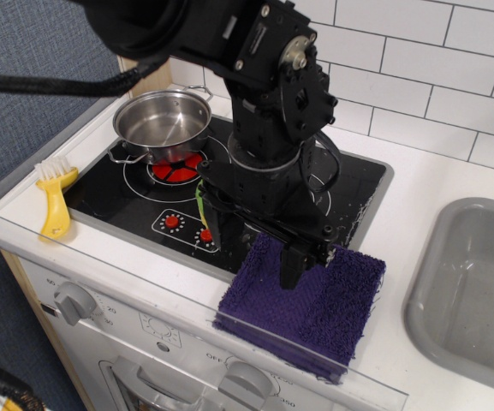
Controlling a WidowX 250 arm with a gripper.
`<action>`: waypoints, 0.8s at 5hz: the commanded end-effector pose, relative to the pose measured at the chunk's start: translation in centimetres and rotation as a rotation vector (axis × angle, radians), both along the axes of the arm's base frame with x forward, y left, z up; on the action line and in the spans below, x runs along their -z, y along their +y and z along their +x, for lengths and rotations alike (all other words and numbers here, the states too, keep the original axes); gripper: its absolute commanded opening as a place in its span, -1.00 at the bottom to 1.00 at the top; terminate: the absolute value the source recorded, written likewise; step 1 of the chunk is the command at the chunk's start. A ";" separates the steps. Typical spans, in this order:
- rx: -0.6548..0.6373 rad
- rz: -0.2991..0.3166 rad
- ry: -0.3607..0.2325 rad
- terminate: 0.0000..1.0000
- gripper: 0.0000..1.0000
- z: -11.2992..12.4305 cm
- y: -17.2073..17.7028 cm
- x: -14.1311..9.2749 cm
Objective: Move the corn to the right of the stove.
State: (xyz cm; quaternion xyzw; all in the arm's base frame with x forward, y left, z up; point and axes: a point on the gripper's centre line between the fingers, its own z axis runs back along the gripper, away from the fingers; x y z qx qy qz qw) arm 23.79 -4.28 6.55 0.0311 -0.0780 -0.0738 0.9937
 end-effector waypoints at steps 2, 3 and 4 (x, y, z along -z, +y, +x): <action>0.003 -0.068 0.037 -1.00 1.00 1.3 0.9 -0.5; 0.034 -0.135 0.047 -1.00 1.00 2.3 1.5 -1.6; 0.010 -0.117 0.040 -1.00 1.00 3.4 3.4 -4.0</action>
